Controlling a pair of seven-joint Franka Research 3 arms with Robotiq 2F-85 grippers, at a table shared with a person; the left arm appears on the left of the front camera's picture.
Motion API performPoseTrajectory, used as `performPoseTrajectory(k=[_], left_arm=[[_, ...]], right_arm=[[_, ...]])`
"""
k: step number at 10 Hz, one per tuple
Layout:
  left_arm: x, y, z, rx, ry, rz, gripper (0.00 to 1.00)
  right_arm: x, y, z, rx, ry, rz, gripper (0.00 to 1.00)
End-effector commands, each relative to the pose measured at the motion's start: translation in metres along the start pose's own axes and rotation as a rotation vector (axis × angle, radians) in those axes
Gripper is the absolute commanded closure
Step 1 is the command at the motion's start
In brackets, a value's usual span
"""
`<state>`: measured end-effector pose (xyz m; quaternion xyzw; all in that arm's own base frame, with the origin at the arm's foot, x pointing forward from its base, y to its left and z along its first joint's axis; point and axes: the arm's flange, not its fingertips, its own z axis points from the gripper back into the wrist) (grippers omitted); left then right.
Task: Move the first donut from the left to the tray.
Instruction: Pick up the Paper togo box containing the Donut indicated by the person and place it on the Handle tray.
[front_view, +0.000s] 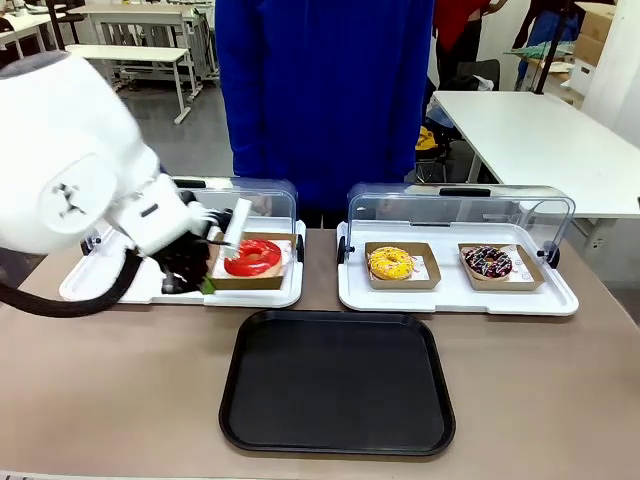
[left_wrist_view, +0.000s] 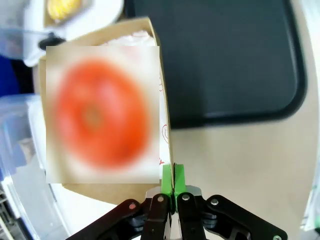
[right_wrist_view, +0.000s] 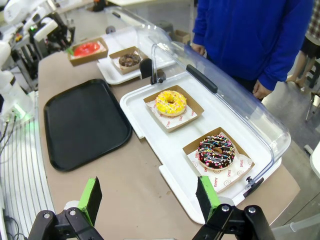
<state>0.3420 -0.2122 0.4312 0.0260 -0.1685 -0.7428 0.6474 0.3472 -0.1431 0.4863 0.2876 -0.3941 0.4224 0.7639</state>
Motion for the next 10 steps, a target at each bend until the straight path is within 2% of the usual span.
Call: performPoseTrajectory(k=[1, 3, 5, 10], left_arm=[[0.052, -0.037, -0.007, 0.03, 0.07, 0.048, 0.98], [0.097, -0.066, -0.021, 0.029, 0.043, 0.046, 0.98], [0.126, -0.095, -0.037, 0.037, 0.017, 0.055, 0.98], [0.141, -0.123, -0.07, 0.078, 0.057, 0.055, 0.98]], right_arm=[[0.003, -0.003, 0.0, -0.003, -0.036, 0.023, 0.0], [0.003, -0.003, 0.0, -0.003, -0.036, 0.023, 0.0], [0.003, -0.003, 0.0, -0.003, -0.036, 0.023, 0.0], [0.003, -0.003, 0.0, -0.003, -0.036, 0.023, 0.0]])
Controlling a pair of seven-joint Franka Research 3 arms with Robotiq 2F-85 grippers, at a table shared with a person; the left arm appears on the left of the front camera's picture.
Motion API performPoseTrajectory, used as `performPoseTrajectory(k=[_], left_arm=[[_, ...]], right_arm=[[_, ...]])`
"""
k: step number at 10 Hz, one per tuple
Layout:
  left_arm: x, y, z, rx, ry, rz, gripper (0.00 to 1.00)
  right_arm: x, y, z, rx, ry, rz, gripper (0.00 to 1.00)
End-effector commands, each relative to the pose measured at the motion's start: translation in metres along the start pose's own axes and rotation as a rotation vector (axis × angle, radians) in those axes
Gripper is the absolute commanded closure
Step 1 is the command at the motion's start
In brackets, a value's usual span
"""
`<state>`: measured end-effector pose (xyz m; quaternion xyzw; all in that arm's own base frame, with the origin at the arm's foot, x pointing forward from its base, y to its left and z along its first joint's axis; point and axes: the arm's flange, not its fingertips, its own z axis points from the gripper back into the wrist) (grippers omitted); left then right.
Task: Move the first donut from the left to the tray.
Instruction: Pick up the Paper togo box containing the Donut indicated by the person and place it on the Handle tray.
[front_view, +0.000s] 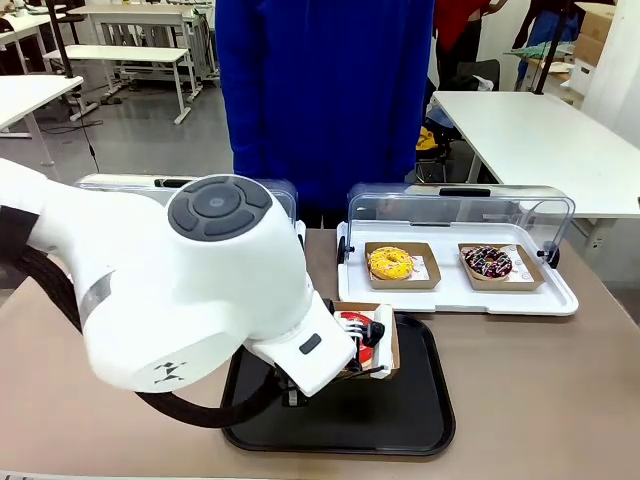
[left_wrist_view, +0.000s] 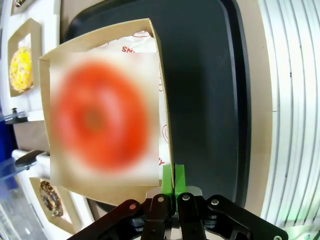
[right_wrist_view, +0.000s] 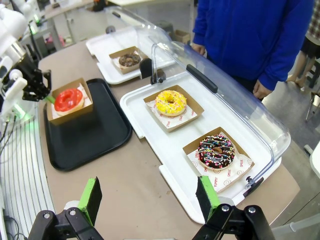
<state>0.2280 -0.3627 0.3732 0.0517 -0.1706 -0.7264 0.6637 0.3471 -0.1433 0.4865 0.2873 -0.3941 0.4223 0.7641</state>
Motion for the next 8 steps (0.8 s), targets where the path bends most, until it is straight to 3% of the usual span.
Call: performPoseTrajectory(k=[1, 8], left_arm=[[-0.017, -0.013, -0.019, 0.029, 0.022, 0.02, 0.98], [-0.027, -0.018, -0.065, -0.022, 0.038, 0.03, 0.98]], right_arm=[[0.003, -0.003, 0.0, -0.002, -0.036, 0.023, 0.0], [0.003, -0.003, 0.0, -0.002, -0.036, 0.023, 0.0]])
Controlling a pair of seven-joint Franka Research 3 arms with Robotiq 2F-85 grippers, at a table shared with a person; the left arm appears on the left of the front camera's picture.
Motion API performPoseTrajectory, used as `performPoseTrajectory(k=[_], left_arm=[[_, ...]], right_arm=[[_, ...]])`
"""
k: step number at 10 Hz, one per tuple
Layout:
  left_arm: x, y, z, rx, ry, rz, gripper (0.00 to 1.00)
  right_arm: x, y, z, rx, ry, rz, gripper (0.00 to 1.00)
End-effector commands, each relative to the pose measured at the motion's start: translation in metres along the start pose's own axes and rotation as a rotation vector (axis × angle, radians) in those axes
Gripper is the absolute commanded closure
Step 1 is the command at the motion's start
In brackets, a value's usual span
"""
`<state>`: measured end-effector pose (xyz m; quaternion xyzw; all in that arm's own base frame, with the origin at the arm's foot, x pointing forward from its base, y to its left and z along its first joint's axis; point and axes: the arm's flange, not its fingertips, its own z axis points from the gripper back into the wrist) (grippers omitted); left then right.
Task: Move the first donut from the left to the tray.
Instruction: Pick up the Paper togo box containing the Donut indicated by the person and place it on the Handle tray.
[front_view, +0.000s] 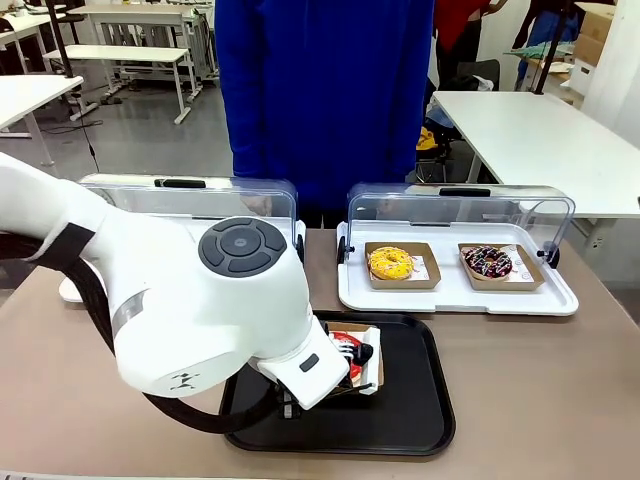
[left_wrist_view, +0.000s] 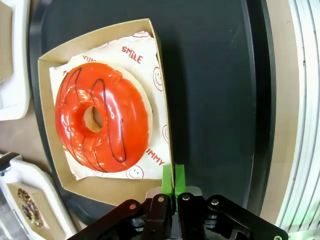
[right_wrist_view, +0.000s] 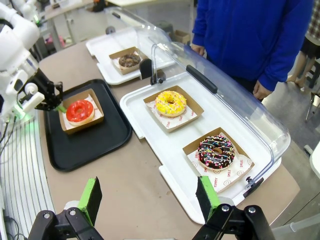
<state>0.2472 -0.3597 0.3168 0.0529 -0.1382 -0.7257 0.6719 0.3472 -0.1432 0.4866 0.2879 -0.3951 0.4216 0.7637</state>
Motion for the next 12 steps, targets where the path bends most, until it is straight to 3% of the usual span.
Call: performPoseTrajectory(k=[1, 4, 5, 6, 7, 8, 9, 12], left_arm=[[-0.014, -0.019, -0.011, 0.014, -0.007, 0.024, 0.98], [-0.013, -0.019, -0.014, 0.001, 0.012, 0.019, 0.98], [-0.012, -0.019, -0.013, 0.001, 0.017, 0.024, 0.42], [-0.012, -0.018, -0.009, -0.007, 0.014, 0.023, 0.42], [-0.013, -0.016, -0.003, -0.019, 0.02, 0.03, 0.0], [-0.016, -0.012, 0.006, -0.038, 0.032, 0.056, 0.38], [-0.018, -0.008, 0.014, -0.05, 0.034, 0.066, 0.0], [-0.021, 0.005, 0.056, -0.062, 0.012, 0.075, 0.0]], right_arm=[[0.002, -0.003, 0.0, -0.002, -0.034, 0.024, 0.0], [0.002, -0.003, 0.0, -0.002, -0.034, 0.024, 0.0], [0.002, -0.003, 0.0, -0.002, -0.034, 0.024, 0.0], [0.002, -0.003, 0.0, -0.002, -0.034, 0.024, 0.0], [0.002, -0.003, 0.0, -0.002, -0.034, 0.024, 0.0], [0.002, -0.003, 0.0, -0.002, -0.034, 0.024, 0.0], [0.002, -0.003, 0.0, -0.002, -0.034, 0.024, 0.0], [0.002, -0.003, 0.0, -0.002, -0.034, 0.024, 0.0]])
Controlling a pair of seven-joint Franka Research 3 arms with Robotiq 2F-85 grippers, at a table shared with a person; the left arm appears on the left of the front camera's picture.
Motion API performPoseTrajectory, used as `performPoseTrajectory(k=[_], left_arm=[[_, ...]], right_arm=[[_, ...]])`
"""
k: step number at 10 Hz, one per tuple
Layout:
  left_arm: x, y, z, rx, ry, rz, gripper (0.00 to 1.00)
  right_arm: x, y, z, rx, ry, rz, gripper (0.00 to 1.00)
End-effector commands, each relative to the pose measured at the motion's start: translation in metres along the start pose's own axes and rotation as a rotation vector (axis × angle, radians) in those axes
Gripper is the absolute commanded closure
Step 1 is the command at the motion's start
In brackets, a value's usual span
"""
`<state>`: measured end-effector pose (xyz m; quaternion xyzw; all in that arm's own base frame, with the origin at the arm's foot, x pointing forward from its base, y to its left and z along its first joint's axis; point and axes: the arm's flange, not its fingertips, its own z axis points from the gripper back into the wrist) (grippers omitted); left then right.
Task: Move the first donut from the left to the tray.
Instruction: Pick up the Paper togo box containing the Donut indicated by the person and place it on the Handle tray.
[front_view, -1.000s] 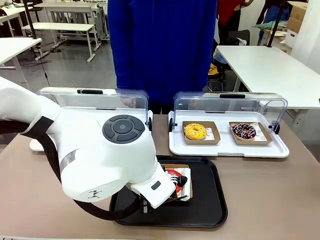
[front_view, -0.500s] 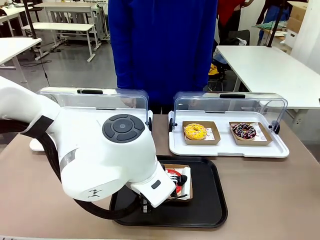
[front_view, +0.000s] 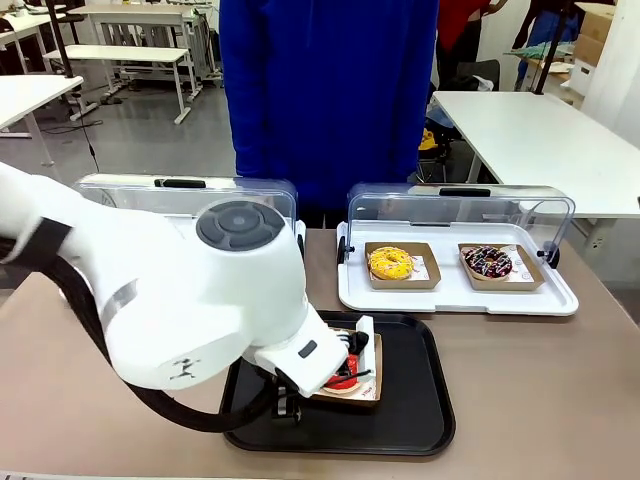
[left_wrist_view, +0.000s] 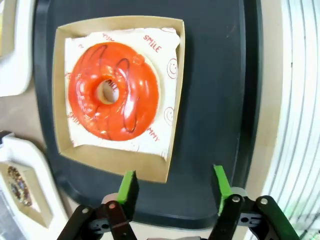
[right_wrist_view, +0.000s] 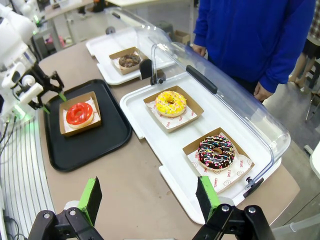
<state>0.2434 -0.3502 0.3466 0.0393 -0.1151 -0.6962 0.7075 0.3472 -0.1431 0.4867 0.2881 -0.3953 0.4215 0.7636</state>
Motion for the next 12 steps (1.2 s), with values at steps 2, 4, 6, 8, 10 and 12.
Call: performPoseTrajectory(k=[2, 4, 6, 8, 10, 12], left_arm=[[-0.012, 0.002, 0.046, 0.019, -0.036, -0.029, 0.0], [-0.011, 0.006, 0.055, 0.02, -0.044, -0.045, 0.0], [-0.005, 0.005, 0.052, 0.045, -0.039, -0.022, 0.0], [-0.005, 0.005, 0.052, 0.045, -0.039, -0.022, 0.0], [-0.005, 0.005, 0.052, 0.045, -0.039, -0.022, 0.0], [-0.005, 0.005, 0.052, 0.045, -0.039, -0.022, 0.0]], right_arm=[[0.002, -0.003, 0.0, -0.002, -0.033, 0.024, 0.0], [0.002, -0.003, 0.0, -0.002, -0.033, 0.024, 0.0], [0.002, -0.003, 0.0, -0.002, -0.033, 0.024, 0.0], [0.002, -0.003, 0.0, -0.002, -0.033, 0.024, 0.0], [0.002, -0.003, 0.0, -0.002, -0.033, 0.024, 0.0], [0.002, -0.003, 0.0, -0.002, -0.033, 0.024, 0.0]])
